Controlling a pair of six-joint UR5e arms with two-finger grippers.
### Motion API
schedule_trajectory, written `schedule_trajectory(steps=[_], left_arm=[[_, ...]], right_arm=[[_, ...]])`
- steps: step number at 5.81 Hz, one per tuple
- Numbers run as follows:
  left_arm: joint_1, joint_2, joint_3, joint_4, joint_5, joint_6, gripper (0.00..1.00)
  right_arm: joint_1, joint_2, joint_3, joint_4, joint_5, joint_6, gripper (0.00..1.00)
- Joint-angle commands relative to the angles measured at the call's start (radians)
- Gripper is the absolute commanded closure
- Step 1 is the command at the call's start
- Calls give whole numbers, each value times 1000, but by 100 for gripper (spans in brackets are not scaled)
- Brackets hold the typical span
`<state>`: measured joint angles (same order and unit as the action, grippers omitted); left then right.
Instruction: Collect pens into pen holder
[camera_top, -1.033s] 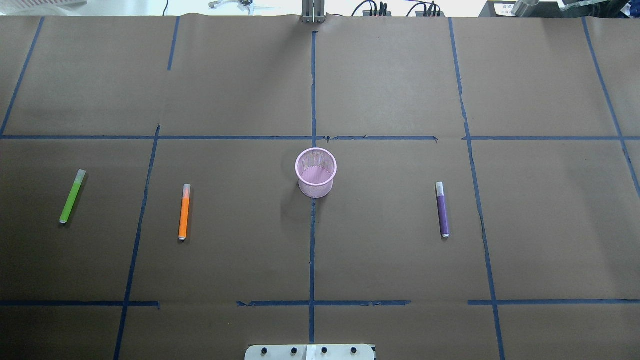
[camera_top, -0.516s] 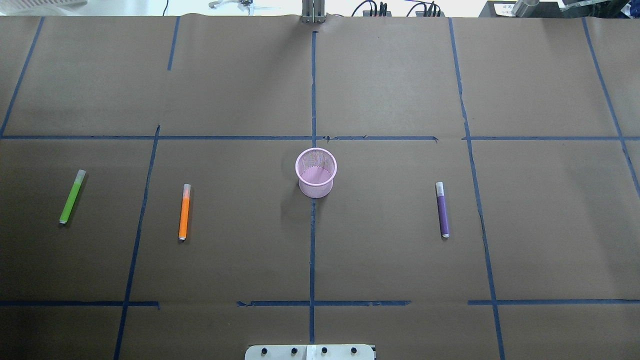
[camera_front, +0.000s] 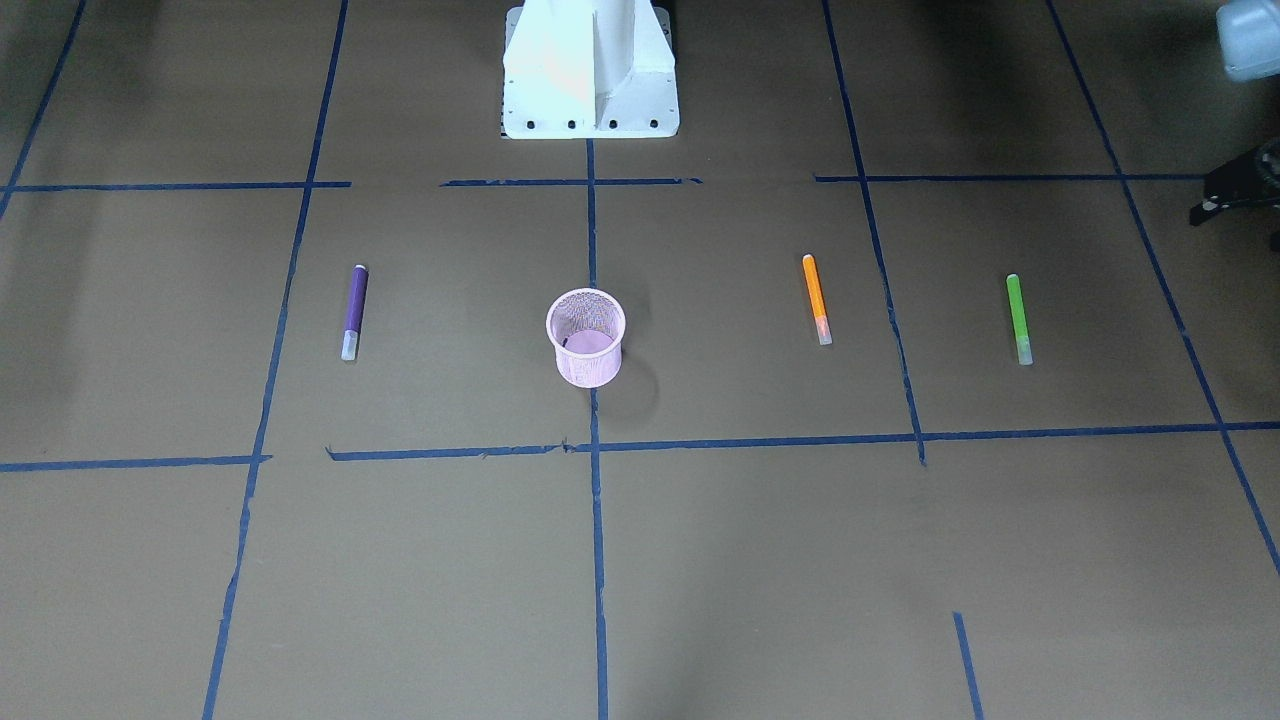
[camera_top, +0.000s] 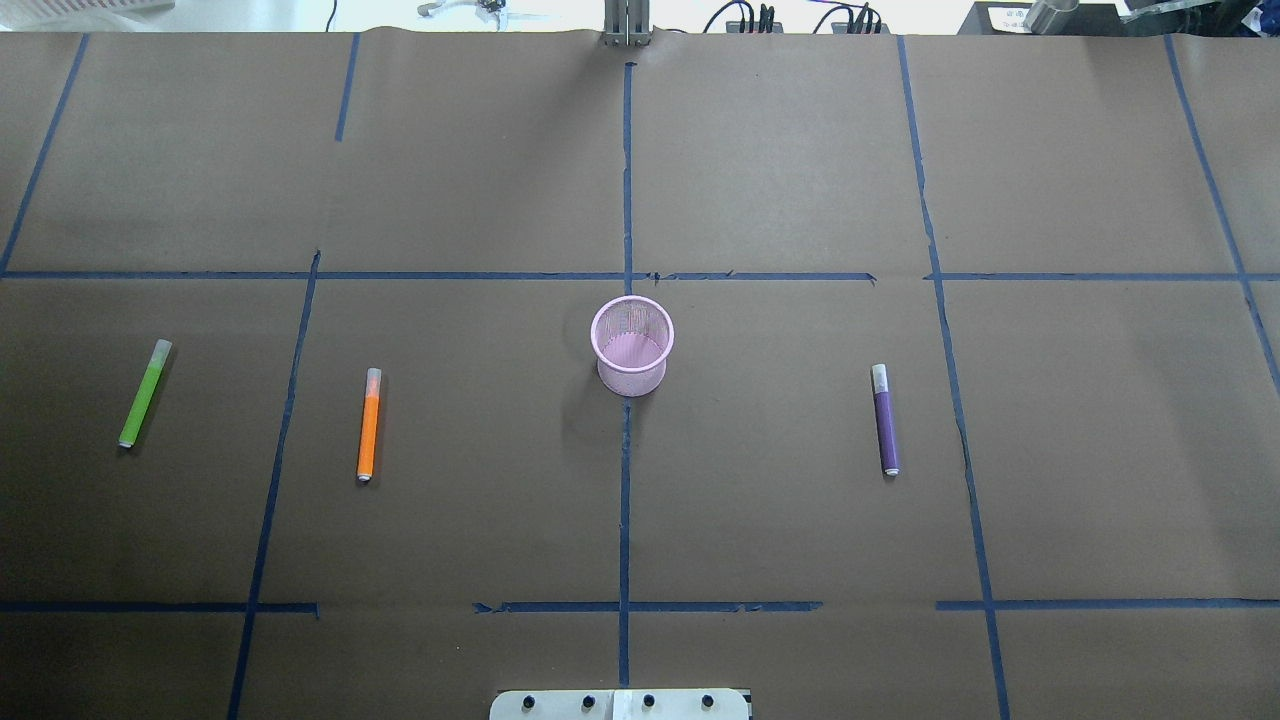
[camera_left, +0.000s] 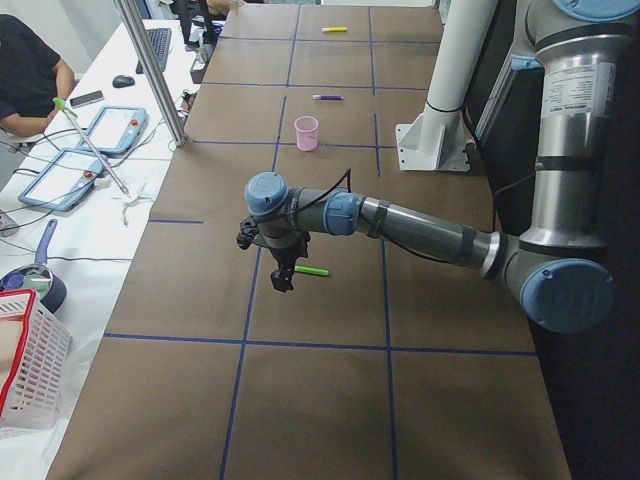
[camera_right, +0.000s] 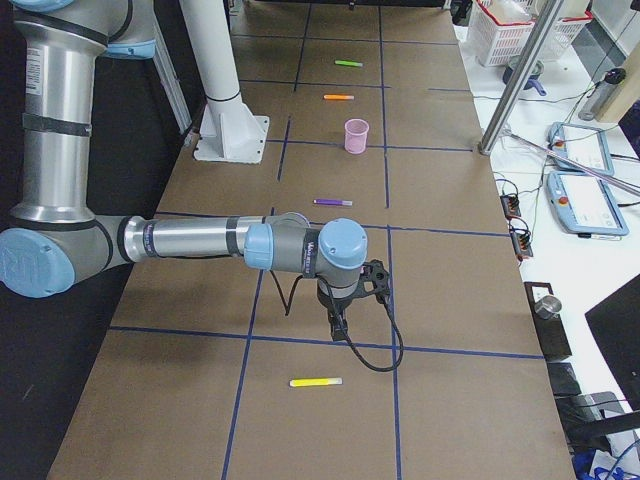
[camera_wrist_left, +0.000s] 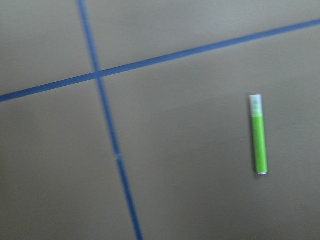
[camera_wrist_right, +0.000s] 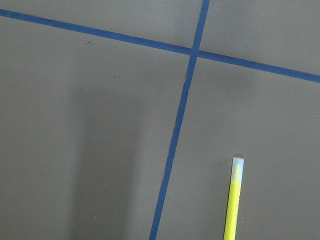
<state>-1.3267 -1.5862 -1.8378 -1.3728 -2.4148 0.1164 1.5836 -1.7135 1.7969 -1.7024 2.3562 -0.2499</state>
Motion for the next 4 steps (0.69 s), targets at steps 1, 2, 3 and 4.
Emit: schedule_trajectory(steps=[1, 2, 3, 4], left_arm=[[139, -84, 58, -2, 0, -76, 0], [177, -113, 102, 0, 3, -92, 0], [199, -177, 179, -2, 3, -186, 0], [233, -204, 222, -5, 6, -225, 0]], right_arm=[[-1, 0, -2, 0, -2, 4, 0], [-2, 0, -5, 0, -6, 3, 0], [-2, 0, -5, 0, -6, 1, 0], [-2, 0, -5, 0, -6, -3, 0]])
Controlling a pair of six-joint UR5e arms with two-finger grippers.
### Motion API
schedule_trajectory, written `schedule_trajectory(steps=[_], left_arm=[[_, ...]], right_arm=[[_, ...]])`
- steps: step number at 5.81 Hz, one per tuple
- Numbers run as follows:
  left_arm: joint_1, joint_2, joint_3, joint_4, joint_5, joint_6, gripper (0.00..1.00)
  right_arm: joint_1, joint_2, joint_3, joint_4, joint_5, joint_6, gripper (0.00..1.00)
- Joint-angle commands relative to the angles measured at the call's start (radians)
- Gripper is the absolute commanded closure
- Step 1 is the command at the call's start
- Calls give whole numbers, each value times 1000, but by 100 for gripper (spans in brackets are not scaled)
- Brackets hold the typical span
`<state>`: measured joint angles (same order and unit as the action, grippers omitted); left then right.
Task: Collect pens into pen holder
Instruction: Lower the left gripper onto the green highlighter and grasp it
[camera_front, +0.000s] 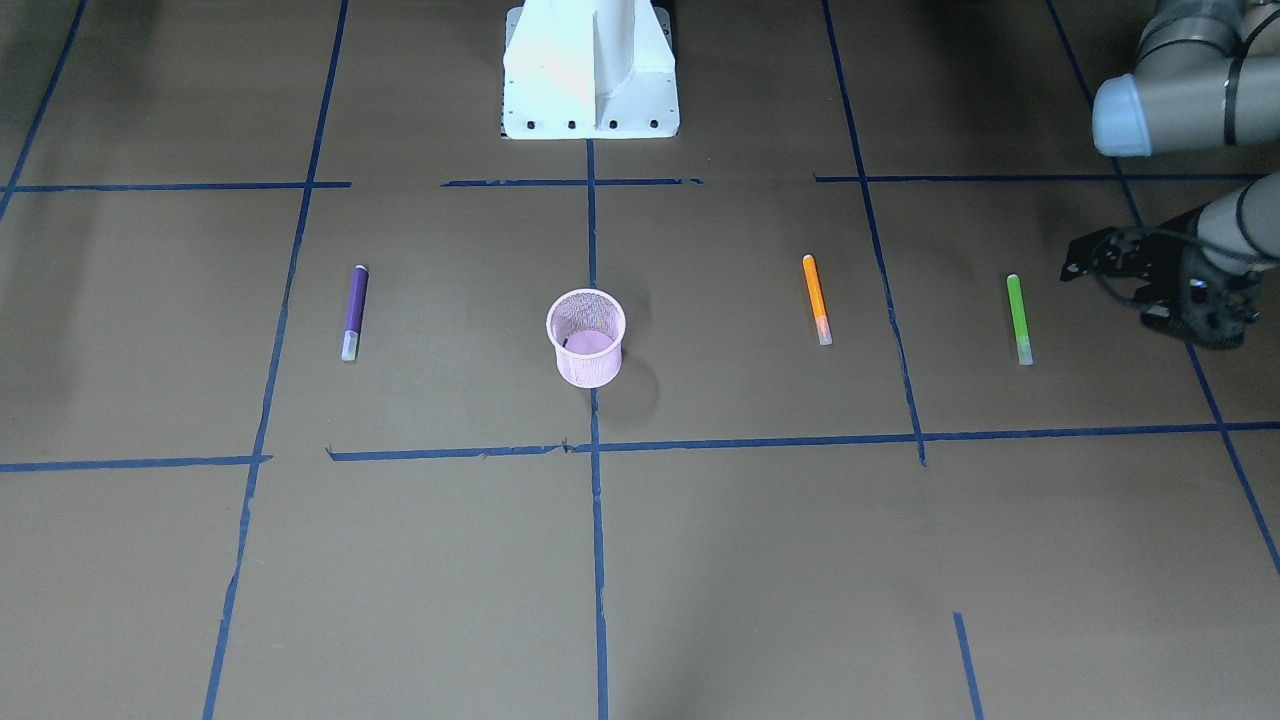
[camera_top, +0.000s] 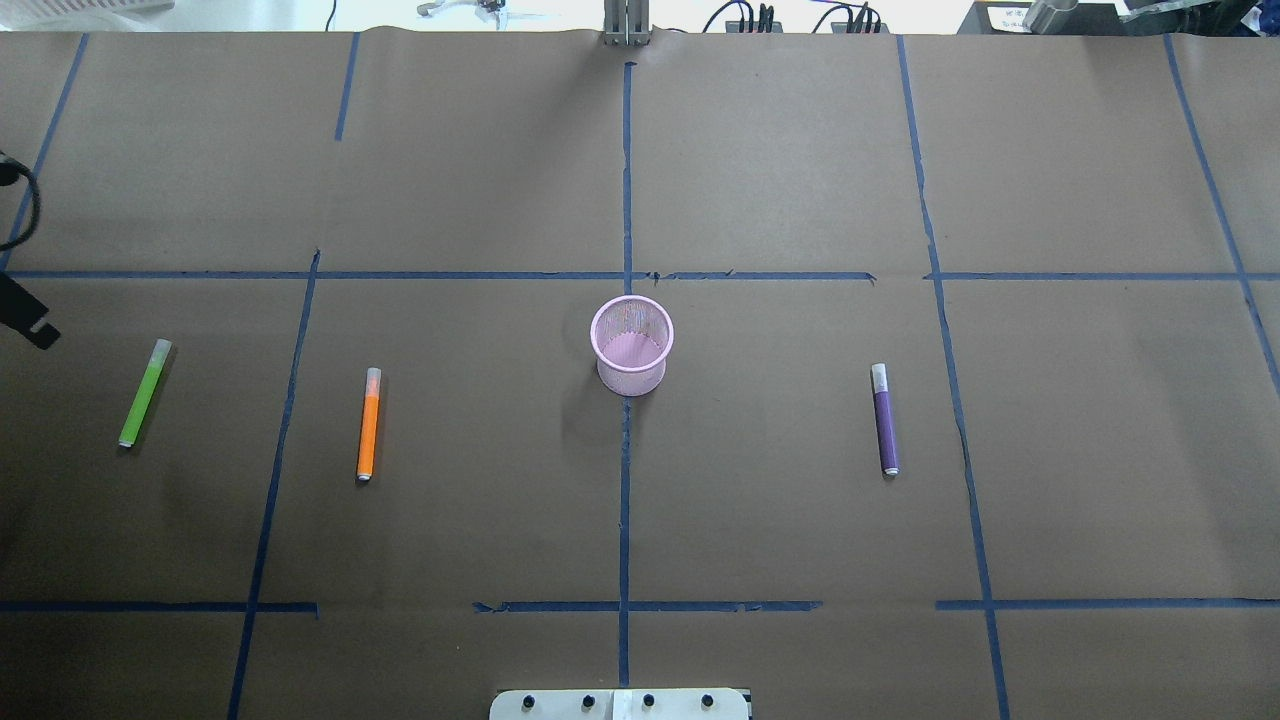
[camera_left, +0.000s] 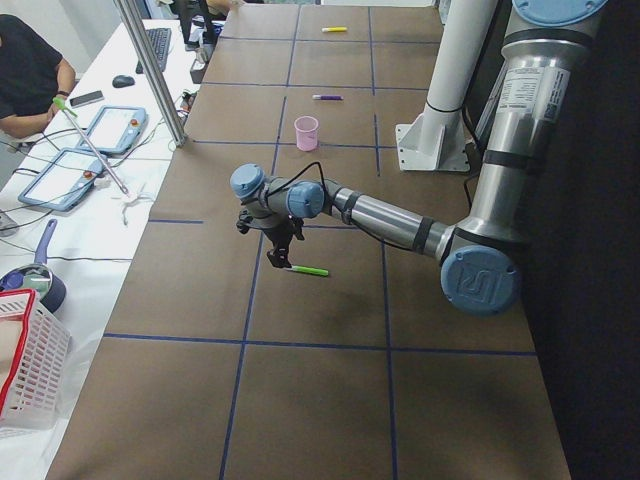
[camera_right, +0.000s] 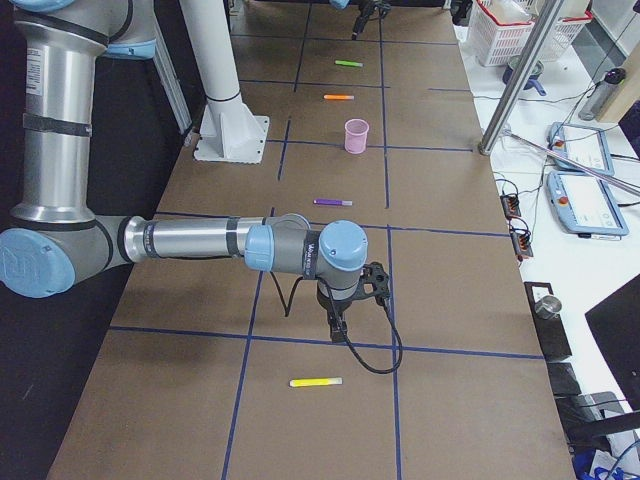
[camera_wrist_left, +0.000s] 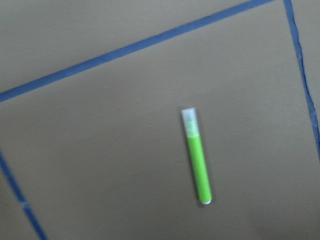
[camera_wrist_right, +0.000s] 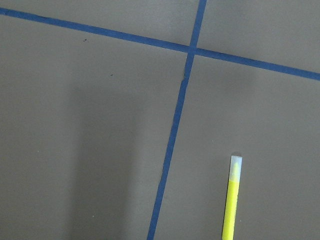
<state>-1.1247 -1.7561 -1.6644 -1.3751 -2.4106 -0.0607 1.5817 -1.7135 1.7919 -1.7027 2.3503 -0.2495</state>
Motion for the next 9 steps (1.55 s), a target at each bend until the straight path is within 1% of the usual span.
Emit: schedule_trajectory(steps=[1, 2, 3, 4, 6, 7, 9], left_arm=[[64, -48, 114, -86, 28, -53, 0], [68, -51, 182, -161, 30, -56, 0], [68, -51, 183, -163, 33, -103, 2], [74, -49, 184, -162, 71, -137, 9], [108, -52, 184, -163, 79, -180, 15], [115, -54, 181, -165, 77, -209, 17], [126, -54, 186, -188, 76, -237, 17]], right_arm=[[0, 0, 0, 0, 0, -5, 0], [0, 0, 0, 0, 0, -4, 0], [0, 0, 0, 0, 0, -2, 0], [-2, 0, 0, 0, 0, 1, 0], [-2, 0, 0, 0, 0, 3, 0], [-2, 0, 0, 0, 0, 3, 0], [-2, 0, 0, 0, 0, 3, 0]])
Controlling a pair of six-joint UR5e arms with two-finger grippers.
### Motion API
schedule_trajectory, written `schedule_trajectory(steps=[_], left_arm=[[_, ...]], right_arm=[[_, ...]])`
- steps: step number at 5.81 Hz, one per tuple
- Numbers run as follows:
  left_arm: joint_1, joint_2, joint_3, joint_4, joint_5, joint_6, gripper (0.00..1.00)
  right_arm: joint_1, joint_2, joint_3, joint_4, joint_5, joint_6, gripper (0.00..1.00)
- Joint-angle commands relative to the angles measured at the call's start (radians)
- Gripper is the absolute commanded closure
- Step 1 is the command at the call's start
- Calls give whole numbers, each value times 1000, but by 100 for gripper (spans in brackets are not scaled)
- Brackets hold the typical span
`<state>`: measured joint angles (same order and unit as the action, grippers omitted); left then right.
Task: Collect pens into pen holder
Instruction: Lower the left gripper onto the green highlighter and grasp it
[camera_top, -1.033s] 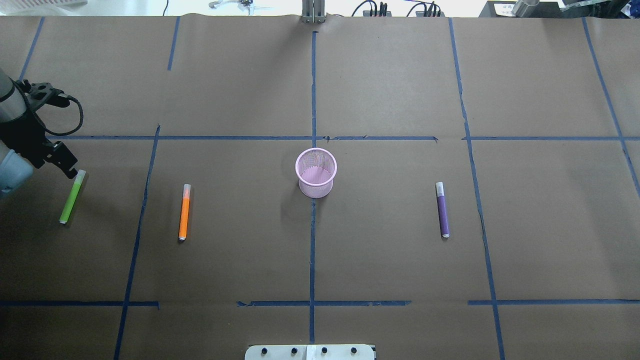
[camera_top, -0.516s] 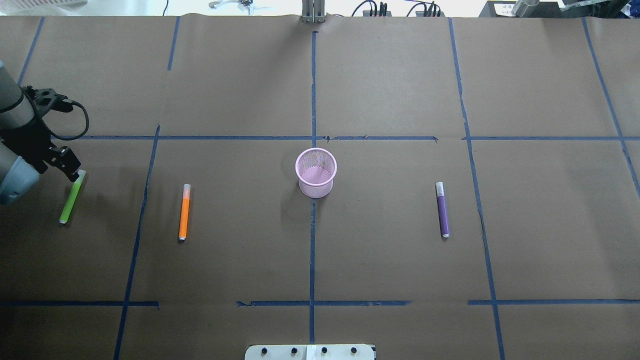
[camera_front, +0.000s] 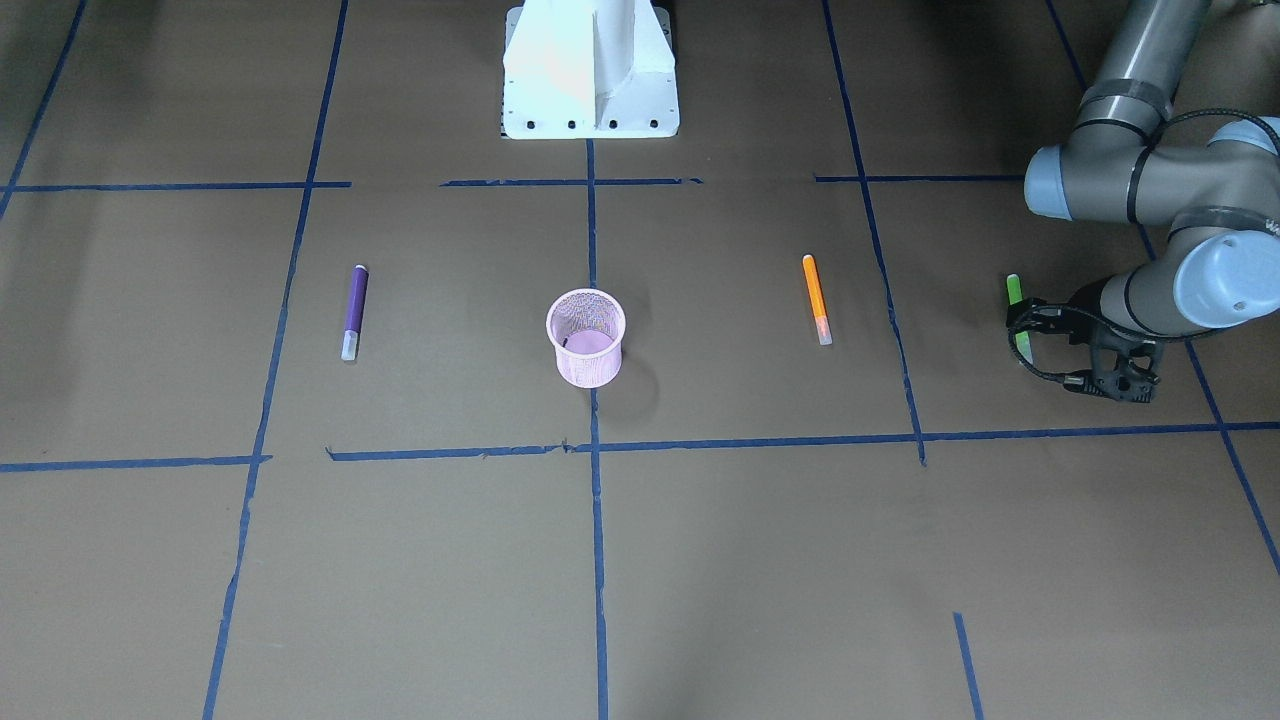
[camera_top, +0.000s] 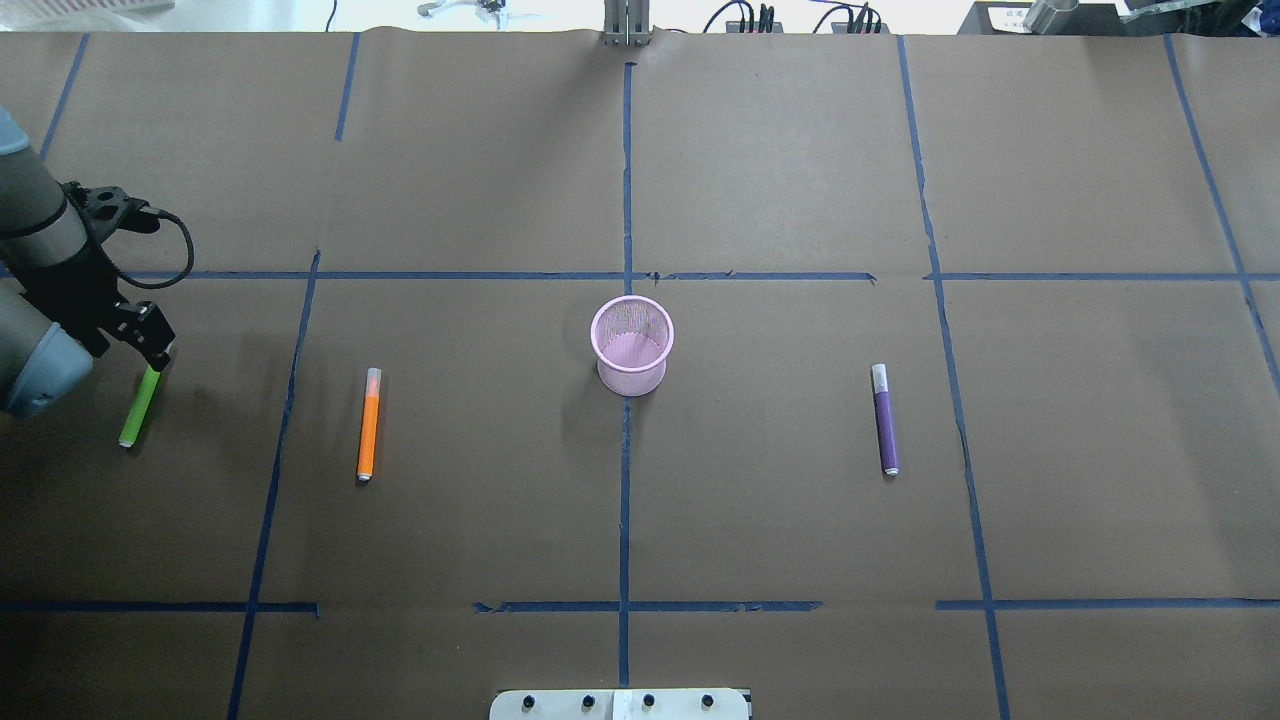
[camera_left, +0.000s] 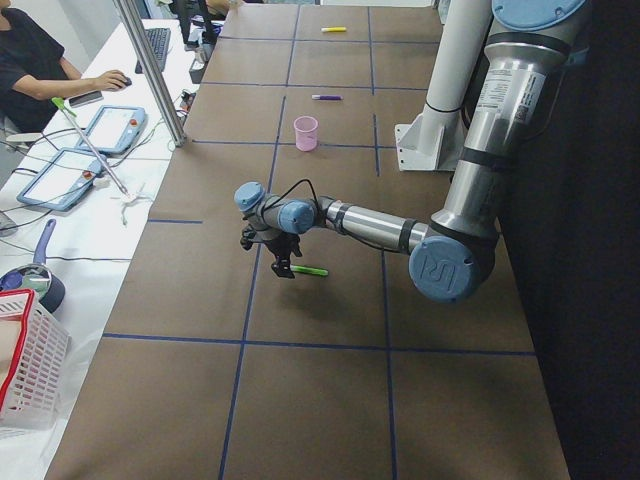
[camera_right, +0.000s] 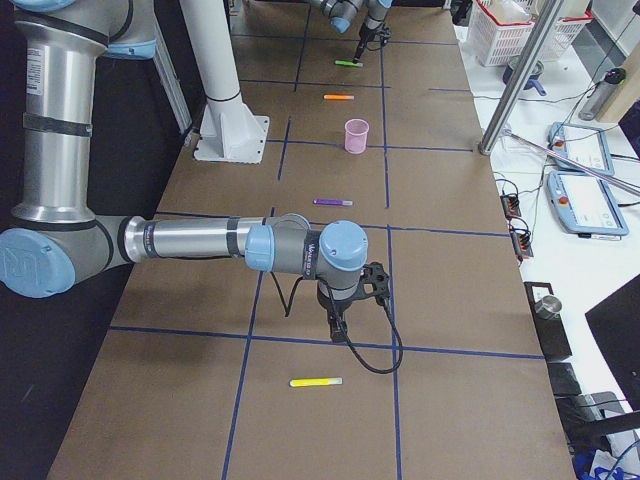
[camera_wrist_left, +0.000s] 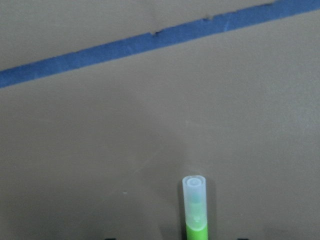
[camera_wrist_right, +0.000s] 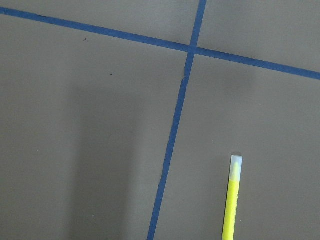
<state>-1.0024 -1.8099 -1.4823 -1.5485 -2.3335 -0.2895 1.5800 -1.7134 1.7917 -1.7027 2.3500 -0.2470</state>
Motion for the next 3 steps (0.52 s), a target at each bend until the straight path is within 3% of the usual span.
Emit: schedule_trajectory(steps=[1, 3], left_arm=[[17, 0, 5, -15, -1, -5, 19], [28, 0, 11, -15, 0, 0, 21]], right_arm=[[0, 0, 0, 2, -2, 0, 0], [-2, 0, 0, 2, -3, 0, 0]])
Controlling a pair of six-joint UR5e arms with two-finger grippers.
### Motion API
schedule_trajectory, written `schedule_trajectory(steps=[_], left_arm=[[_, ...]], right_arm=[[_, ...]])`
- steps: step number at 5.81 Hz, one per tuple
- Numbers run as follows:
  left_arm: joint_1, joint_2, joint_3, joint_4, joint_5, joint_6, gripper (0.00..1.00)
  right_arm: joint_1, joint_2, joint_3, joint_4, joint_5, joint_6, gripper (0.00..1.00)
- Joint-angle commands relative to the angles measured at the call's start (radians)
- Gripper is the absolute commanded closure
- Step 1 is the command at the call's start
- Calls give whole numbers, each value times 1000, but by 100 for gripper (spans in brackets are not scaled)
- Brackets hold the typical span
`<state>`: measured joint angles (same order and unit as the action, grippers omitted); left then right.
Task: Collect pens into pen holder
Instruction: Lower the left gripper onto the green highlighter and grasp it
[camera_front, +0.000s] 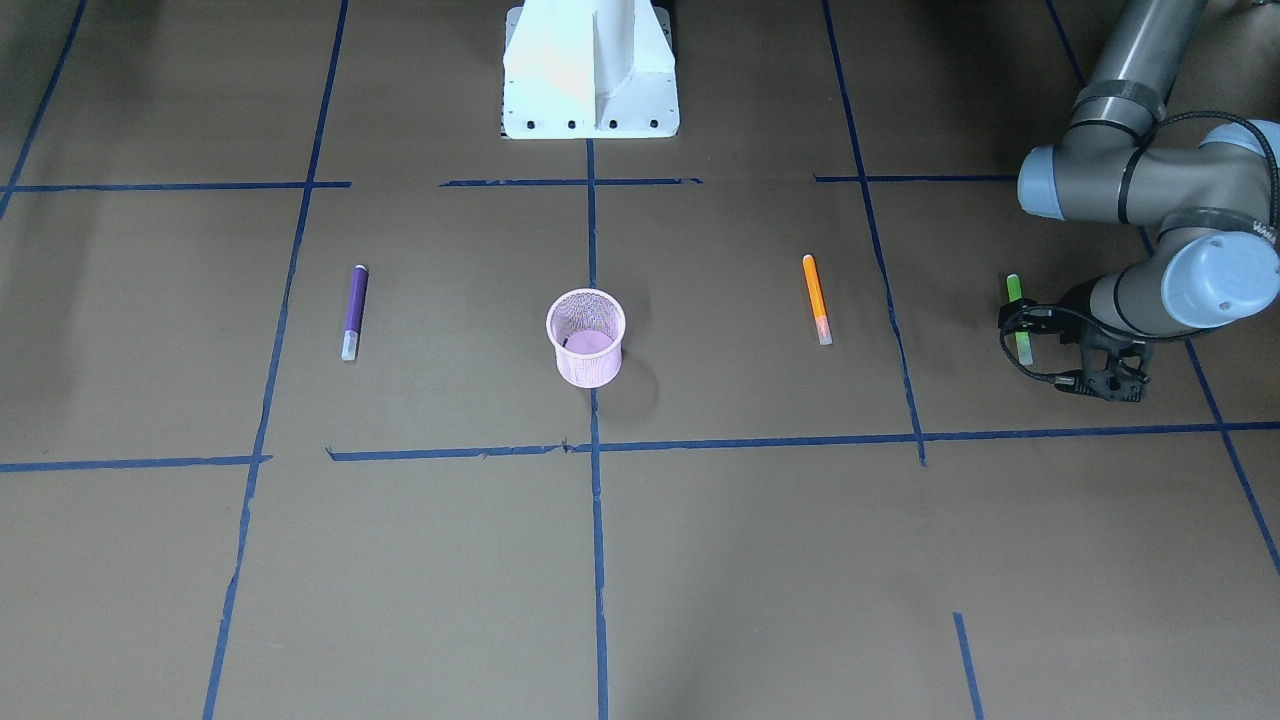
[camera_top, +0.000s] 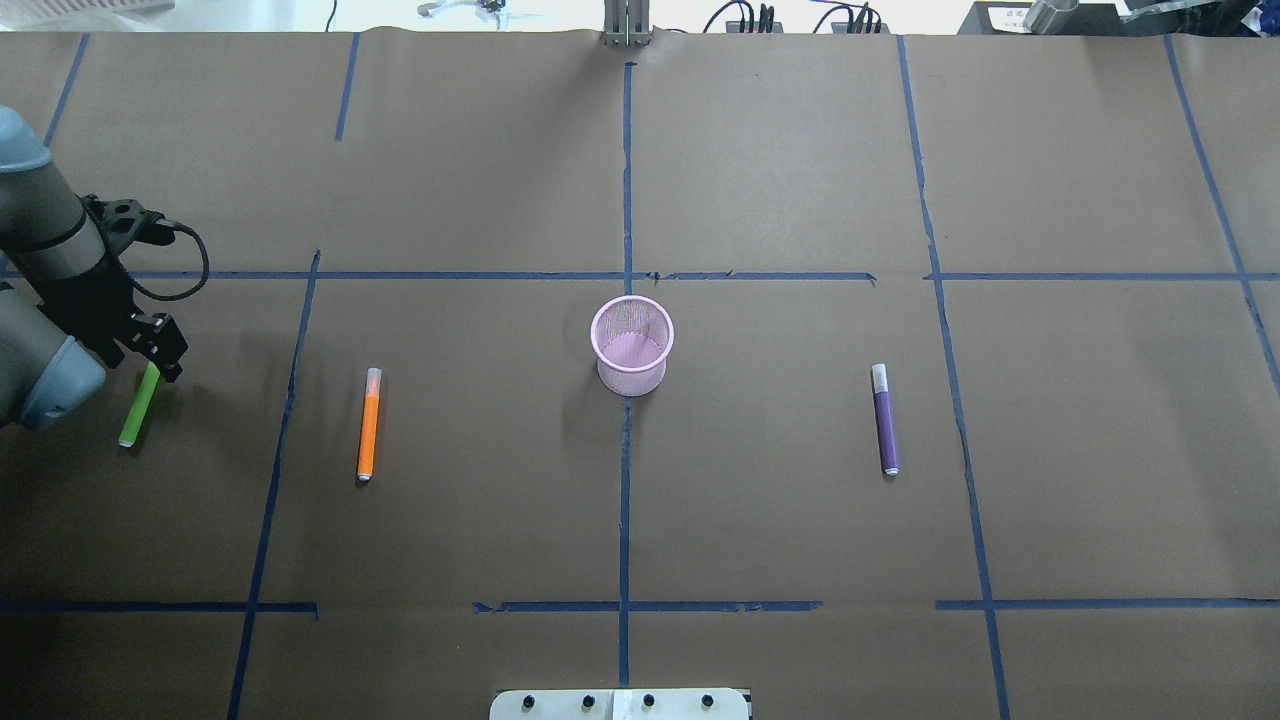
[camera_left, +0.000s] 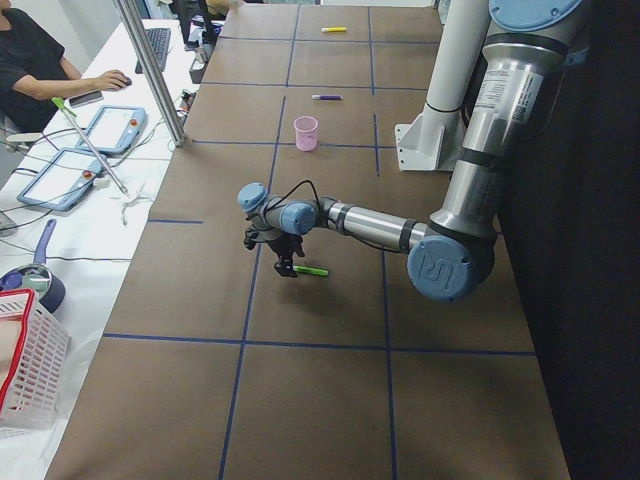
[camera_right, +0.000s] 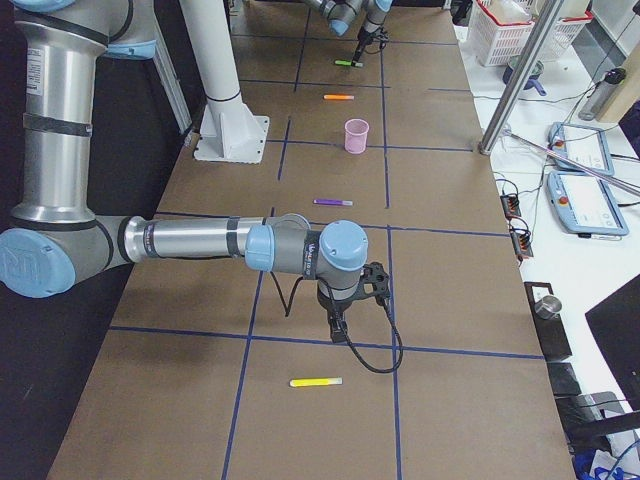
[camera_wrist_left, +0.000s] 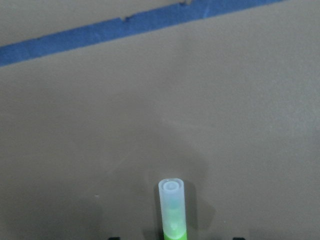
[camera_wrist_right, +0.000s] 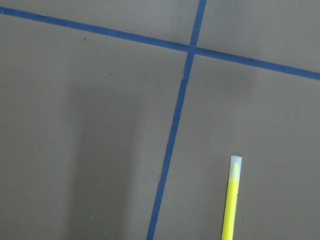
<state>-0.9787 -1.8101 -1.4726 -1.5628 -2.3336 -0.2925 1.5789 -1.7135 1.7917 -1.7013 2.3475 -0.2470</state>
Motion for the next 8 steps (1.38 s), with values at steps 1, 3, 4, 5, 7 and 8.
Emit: schedule_trajectory(steps=[1, 3, 4, 5, 7, 8], left_arm=[[5, -3, 2, 0, 0, 9, 27], [5, -5, 2, 3, 5, 9, 43], [9, -5, 3, 1, 5, 9, 43], [12, -3, 5, 1, 5, 9, 45], [12, -2, 6, 1, 8, 13, 68], [12, -2, 5, 9, 8, 45, 81]], right_arm=[[0, 0, 0, -1, 0, 0, 0], [0, 0, 0, 0, -2, 0, 0], [0, 0, 0, 0, -2, 0, 0], [0, 0, 0, 0, -1, 0, 0], [0, 0, 0, 0, -2, 1, 0], [0, 0, 0, 0, -2, 0, 0]])
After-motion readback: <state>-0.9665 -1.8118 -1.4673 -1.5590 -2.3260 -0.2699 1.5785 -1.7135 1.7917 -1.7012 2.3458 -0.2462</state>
